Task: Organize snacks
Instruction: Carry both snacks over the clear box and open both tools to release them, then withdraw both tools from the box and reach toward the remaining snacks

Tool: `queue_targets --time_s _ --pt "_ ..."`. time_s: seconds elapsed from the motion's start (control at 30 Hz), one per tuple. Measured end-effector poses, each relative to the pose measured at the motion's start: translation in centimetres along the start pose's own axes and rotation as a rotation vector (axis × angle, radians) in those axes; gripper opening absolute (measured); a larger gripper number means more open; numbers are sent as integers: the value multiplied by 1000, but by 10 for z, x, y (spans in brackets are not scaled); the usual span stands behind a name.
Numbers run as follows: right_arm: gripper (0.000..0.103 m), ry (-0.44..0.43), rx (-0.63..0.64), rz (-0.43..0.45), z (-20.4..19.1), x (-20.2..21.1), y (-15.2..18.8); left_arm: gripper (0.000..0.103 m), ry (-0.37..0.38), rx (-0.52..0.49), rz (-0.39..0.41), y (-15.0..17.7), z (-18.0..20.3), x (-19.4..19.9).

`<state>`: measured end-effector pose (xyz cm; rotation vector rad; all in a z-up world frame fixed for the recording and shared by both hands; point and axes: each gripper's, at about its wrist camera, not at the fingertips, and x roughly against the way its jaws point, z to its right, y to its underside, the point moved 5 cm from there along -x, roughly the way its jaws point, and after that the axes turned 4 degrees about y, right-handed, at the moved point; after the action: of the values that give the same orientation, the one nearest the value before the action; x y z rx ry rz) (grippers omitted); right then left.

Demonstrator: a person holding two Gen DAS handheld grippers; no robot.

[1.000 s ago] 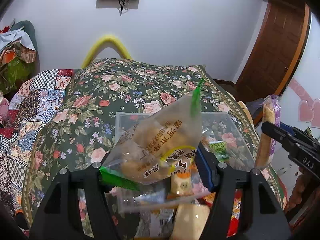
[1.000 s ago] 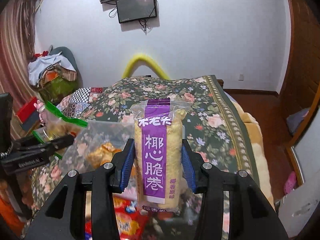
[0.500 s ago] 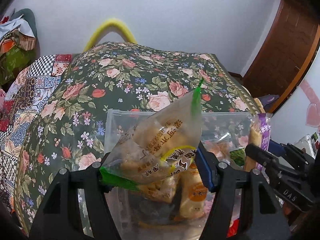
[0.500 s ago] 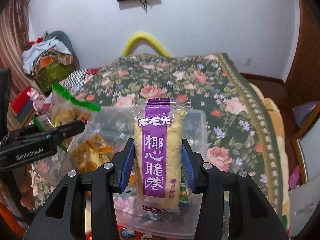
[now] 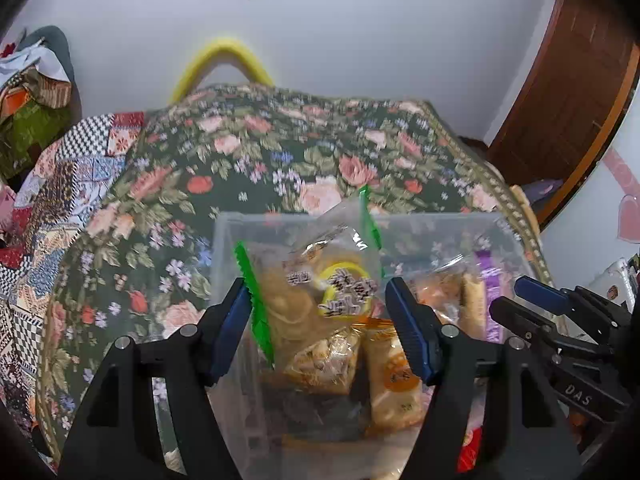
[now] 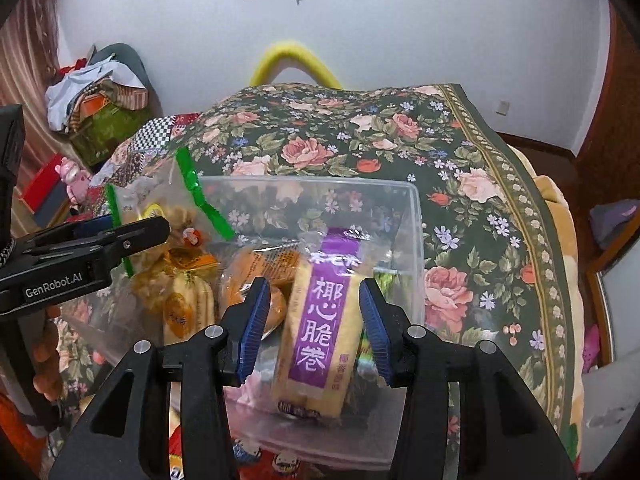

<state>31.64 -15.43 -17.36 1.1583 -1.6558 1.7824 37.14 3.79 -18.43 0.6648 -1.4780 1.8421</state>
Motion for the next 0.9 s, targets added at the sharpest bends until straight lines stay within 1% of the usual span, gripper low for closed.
queue_targets --time_s 0.13,0.27,0.4,0.47,0.63,0.73,0.9 --pt "44 -7 1 27 -1 17 -4 70 21 -10 42 -3 4 31" --pt "45 -16 12 68 -4 43 -4 73 28 -37 70 0 10 60" --pt "49 -23 26 105 -9 71 3 77 29 -69 85 11 15 88" --pt "50 -25 33 115 -11 82 9 79 30 -76 85 19 16 98" --pt "51 -37 32 118 -14 102 31 82 31 -84 57 51 16 117" --pt "51 -53 31 97 -17 106 50 83 30 -85 27 74 14 122" --pt "51 -75 22 43 -22 105 83 84 35 -74 -46 110 11 120"
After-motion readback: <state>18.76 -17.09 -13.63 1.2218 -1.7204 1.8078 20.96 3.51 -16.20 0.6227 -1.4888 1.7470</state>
